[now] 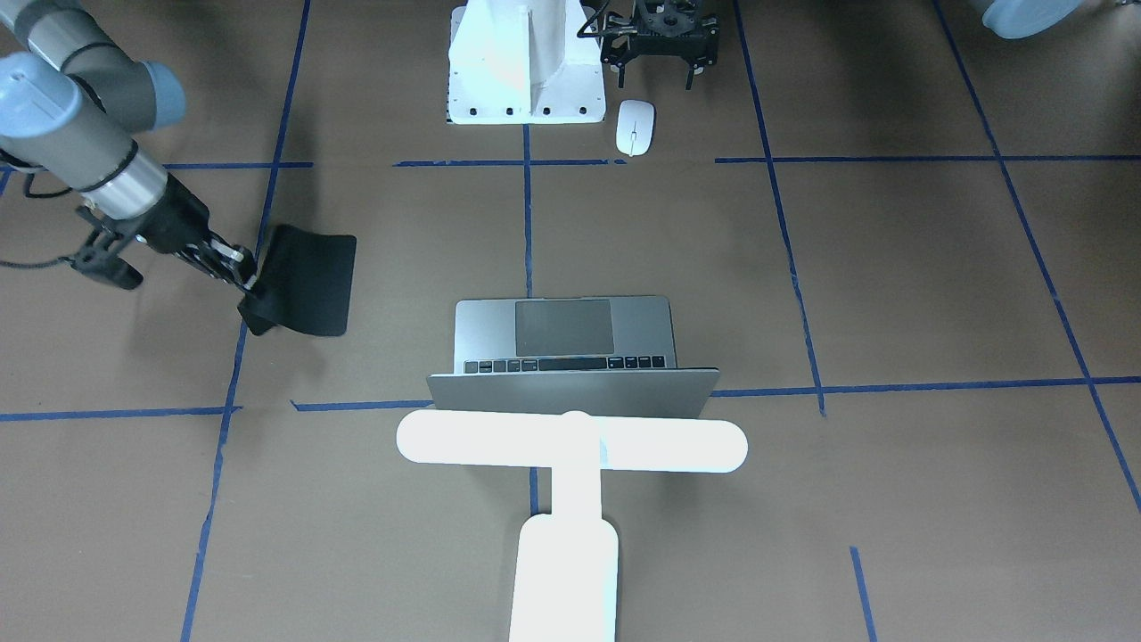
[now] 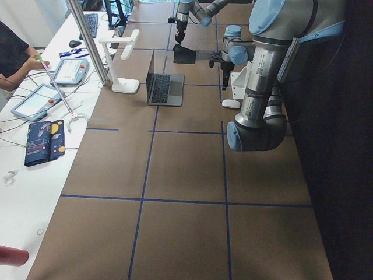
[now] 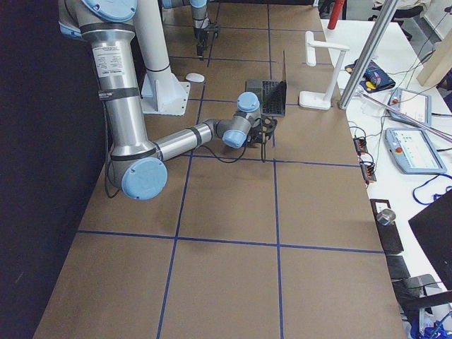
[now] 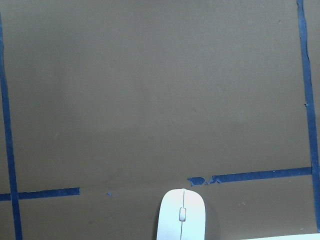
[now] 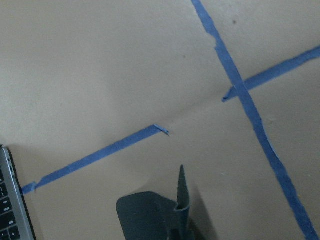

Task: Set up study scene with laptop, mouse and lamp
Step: 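Drag the mouse pad beside the laptop while the left gripper reaches the mouse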

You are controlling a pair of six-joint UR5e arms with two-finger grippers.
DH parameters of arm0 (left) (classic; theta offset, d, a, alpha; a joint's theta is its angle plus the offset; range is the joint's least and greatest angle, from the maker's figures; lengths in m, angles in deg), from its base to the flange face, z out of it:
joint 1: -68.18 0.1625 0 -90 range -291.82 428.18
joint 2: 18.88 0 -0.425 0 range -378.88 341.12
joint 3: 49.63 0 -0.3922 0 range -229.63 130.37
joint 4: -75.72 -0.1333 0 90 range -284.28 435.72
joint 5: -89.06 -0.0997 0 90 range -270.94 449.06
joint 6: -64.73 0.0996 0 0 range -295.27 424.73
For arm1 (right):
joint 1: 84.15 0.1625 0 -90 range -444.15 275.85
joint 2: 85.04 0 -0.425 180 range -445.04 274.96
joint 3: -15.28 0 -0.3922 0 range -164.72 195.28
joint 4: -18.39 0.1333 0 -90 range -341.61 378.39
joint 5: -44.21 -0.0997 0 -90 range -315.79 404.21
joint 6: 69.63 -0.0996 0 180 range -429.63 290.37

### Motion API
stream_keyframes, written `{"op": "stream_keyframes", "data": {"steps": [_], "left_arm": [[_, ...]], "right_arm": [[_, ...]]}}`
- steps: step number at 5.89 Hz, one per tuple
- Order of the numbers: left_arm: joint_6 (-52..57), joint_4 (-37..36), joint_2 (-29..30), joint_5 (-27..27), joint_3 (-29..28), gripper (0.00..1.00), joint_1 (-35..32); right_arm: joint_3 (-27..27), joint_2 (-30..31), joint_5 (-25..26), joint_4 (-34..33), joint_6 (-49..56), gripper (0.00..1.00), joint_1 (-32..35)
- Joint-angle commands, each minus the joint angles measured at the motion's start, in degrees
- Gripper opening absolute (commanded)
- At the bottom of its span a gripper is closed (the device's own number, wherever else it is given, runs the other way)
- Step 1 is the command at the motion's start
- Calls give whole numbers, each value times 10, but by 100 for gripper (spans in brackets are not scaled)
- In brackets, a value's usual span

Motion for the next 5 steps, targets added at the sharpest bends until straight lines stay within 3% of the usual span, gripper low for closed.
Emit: {"op": "stream_keyframes", "data": {"steps": [1,3,4,5], "left_arm": [[12,-1,0,-1,1,100,0],[12,-2,-1,-1,0,100,0],[19,0,-1,0,-5,100,0],[80,2,-1,4,-22,100,0]], "right_arm": [[-68,-81,-1,-31,31,0,12],[-92,-95,0,-32,46,1,16],[-92,-101,2,-35,45,69,16],[-85,-101,1,-34,44,100,21]]}}
